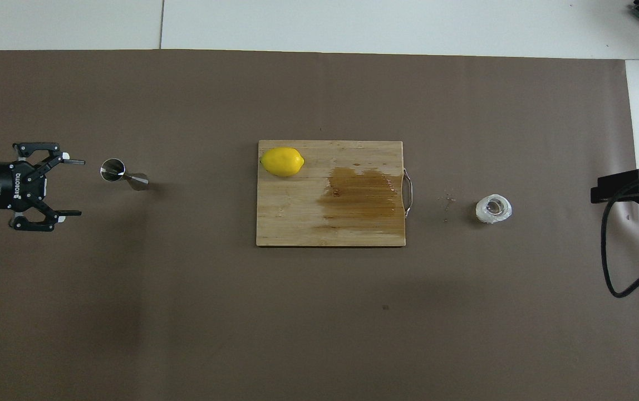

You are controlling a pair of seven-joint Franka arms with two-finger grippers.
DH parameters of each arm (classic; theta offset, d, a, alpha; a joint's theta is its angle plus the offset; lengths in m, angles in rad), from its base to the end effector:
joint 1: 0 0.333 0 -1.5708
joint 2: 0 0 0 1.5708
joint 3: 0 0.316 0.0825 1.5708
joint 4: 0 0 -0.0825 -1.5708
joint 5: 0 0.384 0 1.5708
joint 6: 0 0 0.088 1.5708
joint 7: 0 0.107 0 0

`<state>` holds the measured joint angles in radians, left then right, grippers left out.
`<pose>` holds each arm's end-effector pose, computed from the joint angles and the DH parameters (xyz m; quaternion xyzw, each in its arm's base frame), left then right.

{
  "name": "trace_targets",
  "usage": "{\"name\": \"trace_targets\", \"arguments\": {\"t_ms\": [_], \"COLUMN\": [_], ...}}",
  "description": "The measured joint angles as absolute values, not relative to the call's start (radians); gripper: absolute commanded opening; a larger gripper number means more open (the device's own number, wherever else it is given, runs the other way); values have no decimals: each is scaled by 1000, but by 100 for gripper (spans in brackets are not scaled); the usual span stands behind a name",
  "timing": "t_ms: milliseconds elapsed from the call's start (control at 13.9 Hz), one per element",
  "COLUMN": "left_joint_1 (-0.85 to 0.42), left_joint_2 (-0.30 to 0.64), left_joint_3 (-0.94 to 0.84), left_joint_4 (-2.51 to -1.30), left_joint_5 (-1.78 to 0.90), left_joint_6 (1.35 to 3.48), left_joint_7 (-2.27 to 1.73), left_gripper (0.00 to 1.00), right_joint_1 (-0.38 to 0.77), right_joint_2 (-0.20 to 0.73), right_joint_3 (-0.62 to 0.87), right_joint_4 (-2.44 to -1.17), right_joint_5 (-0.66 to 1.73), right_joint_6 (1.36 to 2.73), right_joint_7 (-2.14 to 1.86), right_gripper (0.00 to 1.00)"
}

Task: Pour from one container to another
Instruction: 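Open the left gripper and move it toward the silver cup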

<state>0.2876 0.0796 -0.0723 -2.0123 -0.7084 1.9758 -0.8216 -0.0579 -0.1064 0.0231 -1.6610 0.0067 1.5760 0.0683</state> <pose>0.5598 0.0807 0.4190 0.7358 0.5980 -0.1457 0.2824 0.5211 -0.0167 0.6396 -0.9986 0.0516 -0.0106 0.0023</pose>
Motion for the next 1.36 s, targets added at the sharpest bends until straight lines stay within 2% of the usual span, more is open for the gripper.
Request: {"name": "trace_targets", "arguments": {"t_ms": [216,934,1365], "left_joint_1": [326,329,298], "left_joint_2": [80,72,62], "left_joint_3": [-72,-82,-90], "left_joint_4": [-2084,-2279,-2295], "left_joint_5": [-853,-1268,-1357], "left_joint_6": [2038,2189,2244], "left_joint_7": [-912,-1001,-1006], "left_gripper": [100,100,100], "right_joint_1": [-58,-58,-58], "right_joint_2": [-106,-106,-106], "right_joint_3": [23,23,23], "right_joint_4": [-1661,-1661,-1661], "right_joint_5": [7,7,7], "right_joint_6": [1576,1576,1576], "right_joint_7": [68,68,68], "right_gripper": [100,100,100]}}
